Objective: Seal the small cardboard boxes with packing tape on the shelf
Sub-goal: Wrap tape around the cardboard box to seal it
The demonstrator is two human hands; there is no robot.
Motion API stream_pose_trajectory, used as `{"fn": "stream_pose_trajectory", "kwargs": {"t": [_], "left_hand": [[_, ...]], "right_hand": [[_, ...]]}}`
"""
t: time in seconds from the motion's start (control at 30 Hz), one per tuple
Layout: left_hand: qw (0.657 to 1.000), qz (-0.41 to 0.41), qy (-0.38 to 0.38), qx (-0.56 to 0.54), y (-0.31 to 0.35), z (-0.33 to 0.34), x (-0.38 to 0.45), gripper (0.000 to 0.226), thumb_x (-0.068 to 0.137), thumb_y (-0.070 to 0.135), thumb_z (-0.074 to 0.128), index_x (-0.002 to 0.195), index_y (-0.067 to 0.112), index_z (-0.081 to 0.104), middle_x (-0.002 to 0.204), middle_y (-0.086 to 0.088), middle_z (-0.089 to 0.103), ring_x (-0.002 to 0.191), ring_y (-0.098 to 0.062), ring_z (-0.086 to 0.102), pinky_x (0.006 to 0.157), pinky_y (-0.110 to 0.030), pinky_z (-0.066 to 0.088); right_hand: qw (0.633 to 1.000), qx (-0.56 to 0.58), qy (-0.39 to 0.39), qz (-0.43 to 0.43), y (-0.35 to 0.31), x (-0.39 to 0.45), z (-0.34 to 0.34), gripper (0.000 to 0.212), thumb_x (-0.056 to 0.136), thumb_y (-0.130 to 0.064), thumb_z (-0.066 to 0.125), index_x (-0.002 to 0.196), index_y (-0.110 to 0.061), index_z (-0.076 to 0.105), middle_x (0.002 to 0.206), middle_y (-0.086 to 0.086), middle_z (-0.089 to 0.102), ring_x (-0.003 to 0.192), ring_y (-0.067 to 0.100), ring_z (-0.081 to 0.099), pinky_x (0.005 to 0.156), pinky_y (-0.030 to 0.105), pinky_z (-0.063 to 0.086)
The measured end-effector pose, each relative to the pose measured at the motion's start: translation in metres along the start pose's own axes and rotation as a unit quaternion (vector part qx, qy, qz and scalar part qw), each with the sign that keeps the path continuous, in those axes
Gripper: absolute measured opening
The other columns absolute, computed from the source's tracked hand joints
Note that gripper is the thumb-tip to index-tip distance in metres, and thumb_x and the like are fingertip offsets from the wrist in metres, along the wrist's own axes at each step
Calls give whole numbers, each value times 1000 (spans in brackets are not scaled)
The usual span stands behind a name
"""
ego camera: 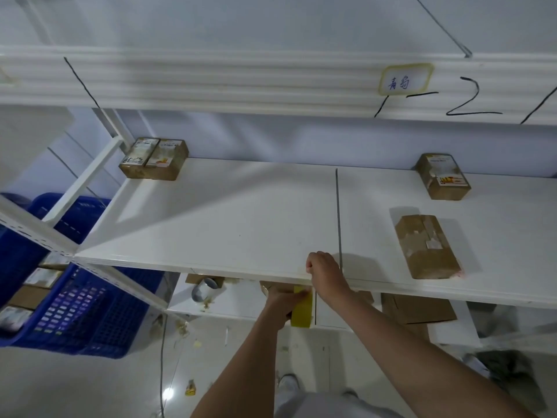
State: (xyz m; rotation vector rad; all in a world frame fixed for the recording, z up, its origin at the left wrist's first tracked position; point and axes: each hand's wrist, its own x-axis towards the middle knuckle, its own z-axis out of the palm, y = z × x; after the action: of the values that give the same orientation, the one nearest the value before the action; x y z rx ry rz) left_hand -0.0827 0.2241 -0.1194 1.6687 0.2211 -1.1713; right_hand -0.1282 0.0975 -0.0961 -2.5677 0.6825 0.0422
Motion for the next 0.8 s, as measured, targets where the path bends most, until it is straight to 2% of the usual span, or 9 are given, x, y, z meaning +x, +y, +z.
{"fn": "stream_pose_trajectory", "kwargs": {"t": [0.1, 0.2, 0.27, 0.37, 0.53, 0.63, 0.7, 0.73, 0.8], "left_hand": [[999, 17, 9, 35, -2, -3, 1, 40, 76, 23, 87, 107, 6, 69, 100, -10, 73, 92, -26, 72, 80, -35, 61], [997, 29, 54, 53, -8, -6, 1, 42, 73, 29, 89, 102, 5, 70, 97, -9, 71, 79, -21, 66, 65, -26, 54], [995, 30, 71, 59, -11, -4, -2, 47, 73, 35, 88, 107, 7, 70, 101, -9, 72, 84, -22, 66, 65, -28, 53], [991, 43, 107, 69, -8, 3, -13, 43, 79, 39, 82, 108, 11, 65, 103, -5, 69, 98, -28, 66, 78, -35, 54], [963, 108, 217, 119, 8, 21, -26, 36, 90, 44, 66, 91, 9, 63, 82, -4, 66, 79, -21, 62, 73, -30, 49], [973, 140, 160, 93, 20, 45, -33, 32, 95, 33, 60, 76, 8, 61, 68, -4, 59, 65, -18, 56, 58, -26, 47], [987, 118, 88, 64, 22, 65, -34, 25, 96, 20, 59, 77, 6, 63, 68, -8, 59, 58, -18, 55, 51, -26, 51], [992, 98, 57, 54, 19, 74, -33, 22, 96, 15, 58, 77, 6, 64, 69, -9, 61, 58, -18, 56, 53, -28, 54], [998, 54, 10, 39, 11, 90, -32, 20, 98, 10, 56, 80, 8, 62, 75, -9, 63, 61, -18, 60, 56, -30, 57]], "right_hand": [[999, 21, 45, 20, -1, -3, 5, 16, 90, 9, 56, 97, -6, 55, 99, 7, 51, 98, 22, 48, 80, 32, 44], [984, 112, 78, 118, 1, 2, -5, 21, 89, 0, 68, 104, -2, 53, 105, 10, 49, 98, 24, 50, 82, 30, 46], [977, 134, 83, 140, 7, 7, -16, 18, 89, 6, 64, 100, -2, 53, 104, 13, 52, 97, 27, 54, 80, 31, 47], [977, 135, 88, 142, 21, 8, -26, 15, 88, 3, 65, 98, -3, 56, 101, 13, 59, 95, 28, 57, 78, 31, 46], [951, 210, 135, 181, 40, -18, -46, 2, 92, -3, 61, 94, -2, 61, 89, 5, 62, 85, 21, 58, 70, 26, 41], [939, 242, 98, 223, 57, -49, -50, 8, 92, -12, 61, 89, -5, 64, 81, 2, 63, 73, 14, 57, 57, 25, 40], [920, 269, 71, 276, 75, -70, -40, 10, 92, -17, 61, 86, -9, 65, 77, 0, 63, 68, 12, 58, 54, 25, 44], [902, 299, 60, 305, 85, -77, -34, 10, 92, -18, 61, 89, -10, 67, 79, 1, 65, 71, 15, 61, 57, 28, 51], [837, 415, 36, 354, 100, -85, -25, 15, 93, -18, 63, 106, -12, 69, 96, 7, 70, 88, 26, 67, 71, 38, 62]]}}
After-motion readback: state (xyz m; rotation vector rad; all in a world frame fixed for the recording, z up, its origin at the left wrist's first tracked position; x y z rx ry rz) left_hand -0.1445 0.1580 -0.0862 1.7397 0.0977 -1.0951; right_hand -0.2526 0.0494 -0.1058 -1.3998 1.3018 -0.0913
